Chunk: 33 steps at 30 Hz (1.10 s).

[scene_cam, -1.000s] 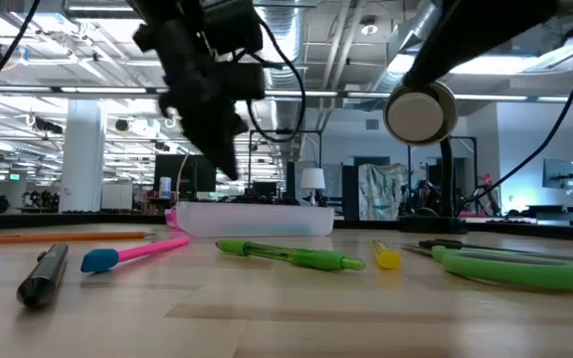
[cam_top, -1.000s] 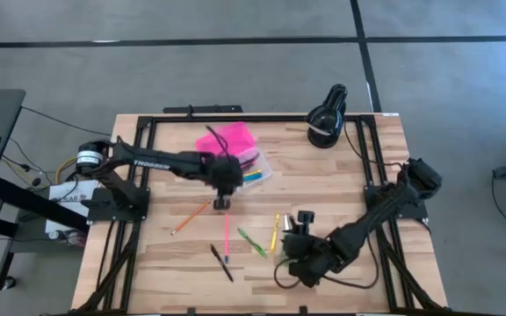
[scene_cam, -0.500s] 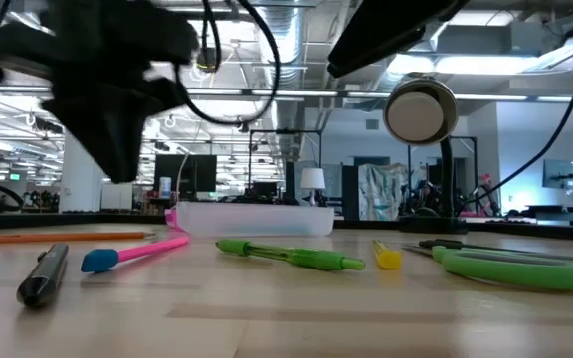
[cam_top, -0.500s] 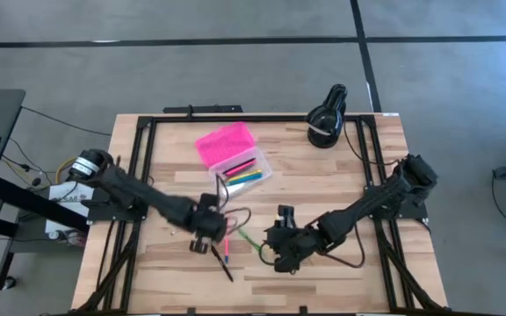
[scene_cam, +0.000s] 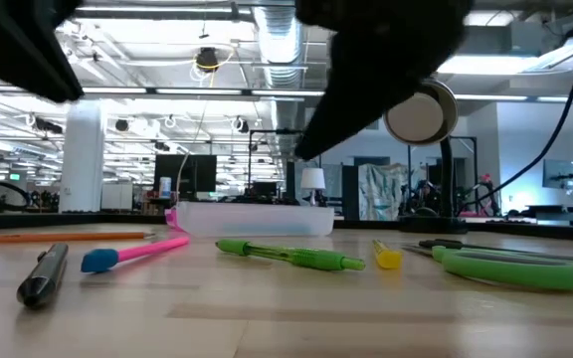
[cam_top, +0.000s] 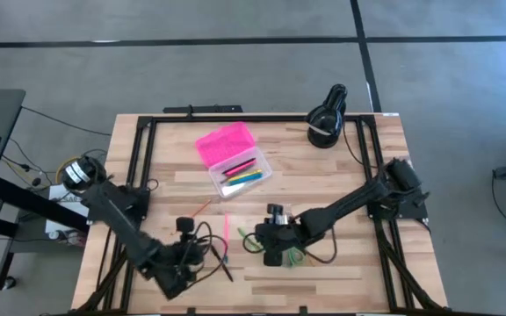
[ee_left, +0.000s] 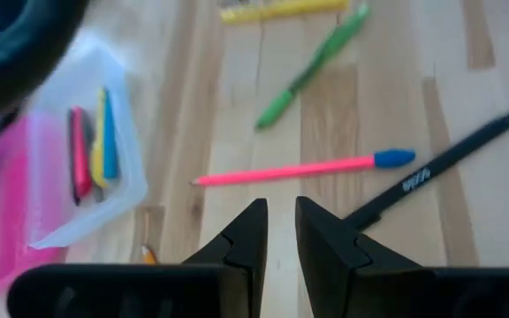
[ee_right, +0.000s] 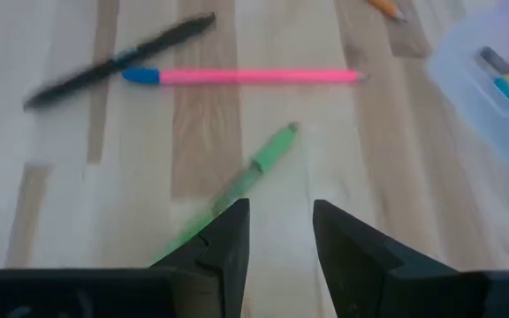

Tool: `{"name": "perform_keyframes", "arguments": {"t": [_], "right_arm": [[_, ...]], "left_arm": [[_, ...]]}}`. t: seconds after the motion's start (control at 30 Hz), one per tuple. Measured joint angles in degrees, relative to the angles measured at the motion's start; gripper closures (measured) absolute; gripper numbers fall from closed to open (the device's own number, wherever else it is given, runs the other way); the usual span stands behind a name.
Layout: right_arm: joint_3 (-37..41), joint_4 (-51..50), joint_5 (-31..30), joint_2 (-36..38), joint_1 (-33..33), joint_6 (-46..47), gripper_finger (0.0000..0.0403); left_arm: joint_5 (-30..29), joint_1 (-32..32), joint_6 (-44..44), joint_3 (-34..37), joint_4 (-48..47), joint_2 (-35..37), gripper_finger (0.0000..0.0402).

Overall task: Pick & place school supplies into a supply box
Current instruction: Put the green pen into the black supply box

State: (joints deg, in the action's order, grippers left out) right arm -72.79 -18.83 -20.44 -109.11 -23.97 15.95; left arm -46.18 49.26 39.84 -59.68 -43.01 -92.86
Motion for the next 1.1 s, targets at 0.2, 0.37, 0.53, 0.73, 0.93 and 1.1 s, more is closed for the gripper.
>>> {"name": "perform_keyframes", "arguments": {"t": [0.2, 0.37, 0.53, 0.73, 0.93, 1.1], "right_arm": [[0.0, 4.8, 2.4, -2.8, 0.6, 0.7, 0.0283], [-0.1, 6.5, 2.3, -2.8, 0.5, 6.0, 0.0283], [-0.1, 9.5, 2.1, -2.8, 0.5, 8.1, 0.0283], [-0.1, 9.8, -0.9, -2.8, 0.4, 8.1, 0.0283], [0.1, 10.8, -0.5, -6.4, 0.4, 8.6, 0.0283], [0.0, 11.1, 0.1, -8.6, 0.8, 9.7, 0.0283]], "left_arm": [[-9.9, 6.1, 8.4, 2.2, 0.1, 0.0, 0.0345], [-14.3, 8.8, 15.4, 5.8, 0.2, 0.0, 0.0345], [-16.1, 9.6, 17.6, 8.0, -0.1, 0.0, 0.0345], [-15.8, 9.6, 17.1, 8.2, -0.1, 0.0, 0.0345], [-16.1, 9.6, 16.7, 8.2, -0.1, 0.0, 0.0345], [-16.1, 9.5, 16.7, 8.2, 0.0, 0.0, 0.0345]]}}
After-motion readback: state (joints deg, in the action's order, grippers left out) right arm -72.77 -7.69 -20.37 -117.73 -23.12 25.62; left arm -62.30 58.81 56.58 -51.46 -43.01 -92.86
